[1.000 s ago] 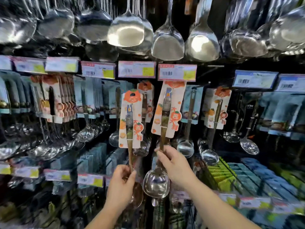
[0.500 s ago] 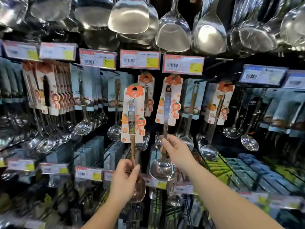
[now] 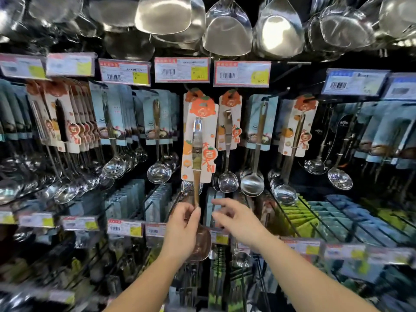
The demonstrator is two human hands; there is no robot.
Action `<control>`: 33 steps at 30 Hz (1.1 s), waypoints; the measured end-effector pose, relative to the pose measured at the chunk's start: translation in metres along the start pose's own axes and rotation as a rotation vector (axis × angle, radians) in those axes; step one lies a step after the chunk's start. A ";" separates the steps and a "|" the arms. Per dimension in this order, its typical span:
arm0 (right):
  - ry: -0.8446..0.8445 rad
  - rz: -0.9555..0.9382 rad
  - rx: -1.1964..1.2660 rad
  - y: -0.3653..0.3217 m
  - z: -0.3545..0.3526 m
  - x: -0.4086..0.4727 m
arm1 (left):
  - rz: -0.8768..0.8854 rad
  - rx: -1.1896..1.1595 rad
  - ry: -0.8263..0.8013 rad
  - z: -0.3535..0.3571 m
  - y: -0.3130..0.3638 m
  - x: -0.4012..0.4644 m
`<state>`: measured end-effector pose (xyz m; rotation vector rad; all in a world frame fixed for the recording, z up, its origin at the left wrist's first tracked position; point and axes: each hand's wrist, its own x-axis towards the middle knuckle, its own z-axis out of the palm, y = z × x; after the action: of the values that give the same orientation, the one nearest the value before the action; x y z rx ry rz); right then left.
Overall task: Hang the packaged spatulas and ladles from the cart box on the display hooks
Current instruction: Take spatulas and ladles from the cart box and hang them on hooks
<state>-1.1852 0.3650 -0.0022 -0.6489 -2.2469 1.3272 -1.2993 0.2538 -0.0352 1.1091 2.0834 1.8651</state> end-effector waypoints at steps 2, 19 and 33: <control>-0.048 -0.045 -0.036 0.004 0.005 -0.010 | 0.041 0.011 -0.034 0.006 0.004 0.001; 0.096 -0.146 -0.138 0.003 -0.019 -0.013 | 0.122 -0.057 -0.049 0.035 0.030 0.008; 0.125 -0.112 -0.152 0.010 -0.027 0.009 | 0.086 -0.006 -0.064 0.050 0.028 0.034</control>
<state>-1.1746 0.3927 0.0017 -0.6297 -2.2618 1.0420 -1.2847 0.3130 -0.0092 1.2591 2.0244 1.8459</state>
